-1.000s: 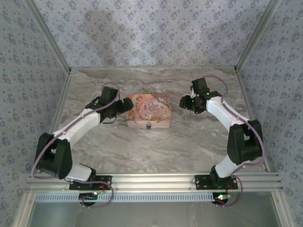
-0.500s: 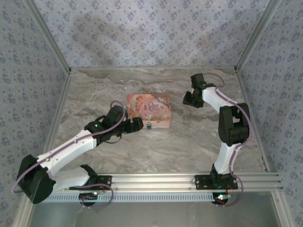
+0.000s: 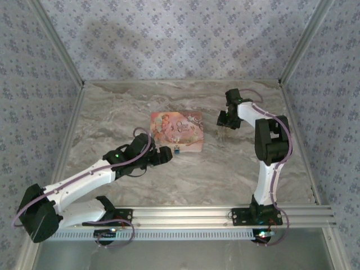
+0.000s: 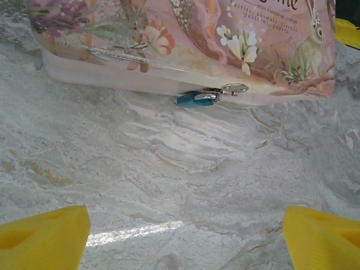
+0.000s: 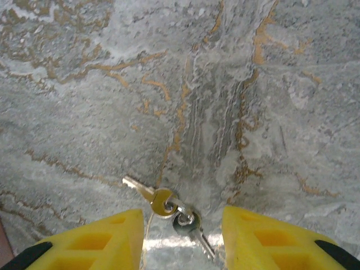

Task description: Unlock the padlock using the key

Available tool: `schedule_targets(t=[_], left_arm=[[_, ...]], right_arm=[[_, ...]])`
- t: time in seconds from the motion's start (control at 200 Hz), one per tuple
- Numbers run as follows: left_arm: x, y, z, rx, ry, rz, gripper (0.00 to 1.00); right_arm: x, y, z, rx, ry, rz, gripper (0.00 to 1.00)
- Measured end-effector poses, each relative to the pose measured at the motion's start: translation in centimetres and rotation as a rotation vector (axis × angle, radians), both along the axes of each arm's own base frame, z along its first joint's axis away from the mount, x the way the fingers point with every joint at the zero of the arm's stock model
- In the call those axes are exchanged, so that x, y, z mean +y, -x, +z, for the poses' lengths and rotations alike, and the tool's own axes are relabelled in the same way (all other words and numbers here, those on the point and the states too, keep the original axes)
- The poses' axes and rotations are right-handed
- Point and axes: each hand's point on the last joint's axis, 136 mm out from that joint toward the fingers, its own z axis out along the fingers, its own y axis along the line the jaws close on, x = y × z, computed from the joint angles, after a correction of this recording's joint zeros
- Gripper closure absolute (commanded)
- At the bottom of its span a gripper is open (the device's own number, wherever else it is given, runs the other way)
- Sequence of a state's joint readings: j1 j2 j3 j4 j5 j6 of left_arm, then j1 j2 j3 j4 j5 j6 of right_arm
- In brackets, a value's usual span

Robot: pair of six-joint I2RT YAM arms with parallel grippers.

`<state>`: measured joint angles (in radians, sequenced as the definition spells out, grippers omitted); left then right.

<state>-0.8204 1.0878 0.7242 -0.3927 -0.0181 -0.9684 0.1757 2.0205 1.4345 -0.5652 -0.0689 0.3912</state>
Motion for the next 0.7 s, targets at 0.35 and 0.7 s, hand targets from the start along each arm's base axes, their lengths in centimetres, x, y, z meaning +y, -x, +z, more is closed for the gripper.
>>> schedule_targets(t=[0.35,0.7], left_arm=[[0.5,0.0,-0.4,0.002,-0.006,0.028,0.11],[0.9,0.2,-0.7,0.002,-0.005,0.04,0.11]], right_arm=[[0.1,0.0,-0.6,0.007,0.006,0.02,0.62],[0.2,0.1,-1.1,0.006,0.07,0.048,0.83]])
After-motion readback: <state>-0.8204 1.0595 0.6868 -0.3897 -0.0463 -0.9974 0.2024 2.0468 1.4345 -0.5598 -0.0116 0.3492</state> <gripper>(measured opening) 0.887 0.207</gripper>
